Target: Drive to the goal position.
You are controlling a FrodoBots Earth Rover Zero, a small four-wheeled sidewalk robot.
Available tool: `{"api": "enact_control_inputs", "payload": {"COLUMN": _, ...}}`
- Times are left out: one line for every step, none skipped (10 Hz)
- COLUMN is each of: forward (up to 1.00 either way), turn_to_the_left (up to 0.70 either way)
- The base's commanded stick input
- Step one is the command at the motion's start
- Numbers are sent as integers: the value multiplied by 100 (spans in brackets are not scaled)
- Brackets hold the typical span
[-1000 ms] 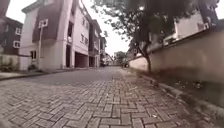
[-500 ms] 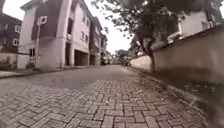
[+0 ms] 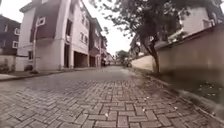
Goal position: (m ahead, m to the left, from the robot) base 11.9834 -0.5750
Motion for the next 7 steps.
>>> {"api": "enact_control_inputs", "payload": {"forward": 69, "turn_to_the_left": 3}}
{"api": "enact_control_inputs", "payload": {"forward": 69, "turn_to_the_left": 3}}
{"api": "enact_control_inputs", "payload": {"forward": 69, "turn_to_the_left": 3}}
{"api": "enact_control_inputs", "payload": {"forward": 69, "turn_to_the_left": 3}}
{"api": "enact_control_inputs", "payload": {"forward": 69, "turn_to_the_left": 3}}
{"api": "enact_control_inputs", "payload": {"forward": 69, "turn_to_the_left": 3}}
{"api": "enact_control_inputs", "payload": {"forward": 69, "turn_to_the_left": 3}}
